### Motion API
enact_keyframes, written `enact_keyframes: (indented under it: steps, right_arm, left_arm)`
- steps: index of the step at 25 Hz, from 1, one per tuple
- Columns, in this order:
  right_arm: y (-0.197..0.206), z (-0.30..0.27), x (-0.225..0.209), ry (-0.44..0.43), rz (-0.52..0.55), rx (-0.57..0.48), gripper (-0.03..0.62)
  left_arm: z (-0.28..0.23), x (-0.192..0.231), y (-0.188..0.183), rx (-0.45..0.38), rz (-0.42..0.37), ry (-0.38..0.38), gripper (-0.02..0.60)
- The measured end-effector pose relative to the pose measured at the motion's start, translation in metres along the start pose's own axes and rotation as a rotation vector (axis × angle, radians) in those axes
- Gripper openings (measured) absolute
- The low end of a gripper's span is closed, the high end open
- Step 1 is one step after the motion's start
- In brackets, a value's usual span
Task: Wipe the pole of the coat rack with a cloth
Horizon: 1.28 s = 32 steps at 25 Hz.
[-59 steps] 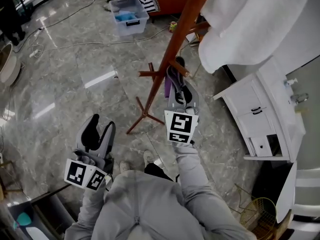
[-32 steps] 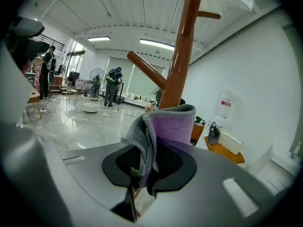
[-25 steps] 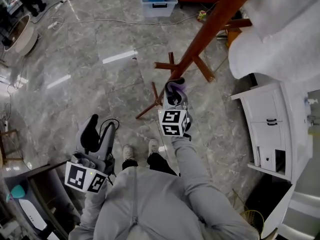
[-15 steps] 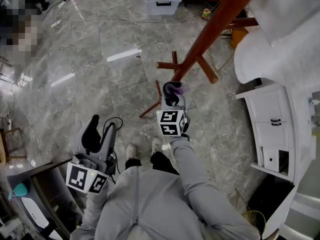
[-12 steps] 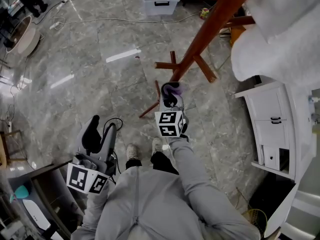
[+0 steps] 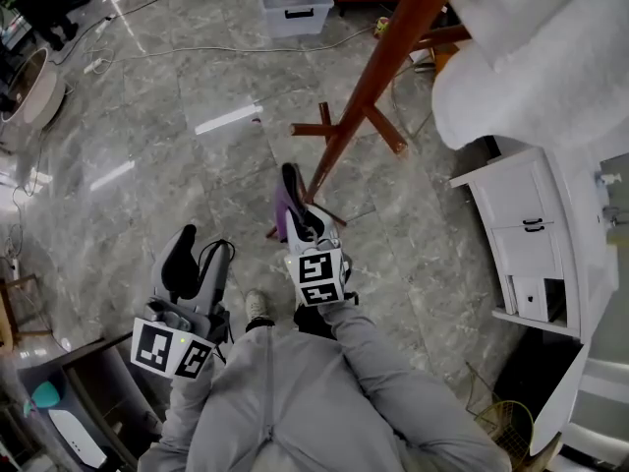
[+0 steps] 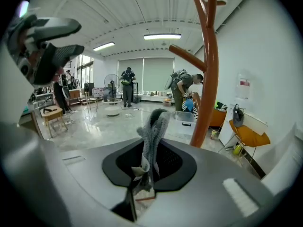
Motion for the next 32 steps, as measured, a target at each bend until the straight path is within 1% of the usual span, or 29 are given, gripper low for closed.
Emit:
enact_keyframes:
  steps: [7,12,15,21,23,25,27,32]
  right_arm:
    - [-0.063,0.038,0.028,-0.032,0.041,-0.160,0.052]
    - [-0.099,0.064,0.033,-0.019,0.037,-0.260,0.052]
    - [-0.114,0.078,0.031,0.010,0.039,-0.298,0.052]
    - [-0.129,0.107,0.024,0.073,0.040,-0.321,0.052]
    - [-0.135,0.119,0.021,0.098,0.038,-0.351,0.052]
    - [-0.142,0.130,0.019,0.126,0.054,-0.371,0.052]
    - [-0.148,0.141,0.018,0.154,0.086,-0.365,0.052]
    - [-0.158,0.165,0.011,0.225,0.101,-0.392,0.052]
  left_arm:
    - [-0.001,-0.005,-0.004,-0.015,0.005,0.046,0.242]
    - [0.000,-0.006,-0.010,-0.033,0.004,0.069,0.242]
    - [0.001,-0.004,-0.015,-0.045,0.001,0.082,0.242]
    - [0.003,-0.003,-0.022,-0.066,-0.006,0.111,0.242]
    - [0.005,-0.003,-0.025,-0.071,-0.009,0.118,0.242]
    - [0.006,-0.002,-0.027,-0.078,-0.011,0.125,0.242]
    - [0.006,0.000,-0.029,-0.085,-0.012,0.131,0.242]
    - [0.008,0.002,-0.032,-0.096,-0.020,0.152,0.242]
Point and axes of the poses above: the fingertips, and each gripper's own axes: z backward along the fingers, x to its left, y out of its underside, the point moved 2 cm from there along z, backward along the fingers, and after that the axes turned 3 degrees about -z, right-handed, at the moved point
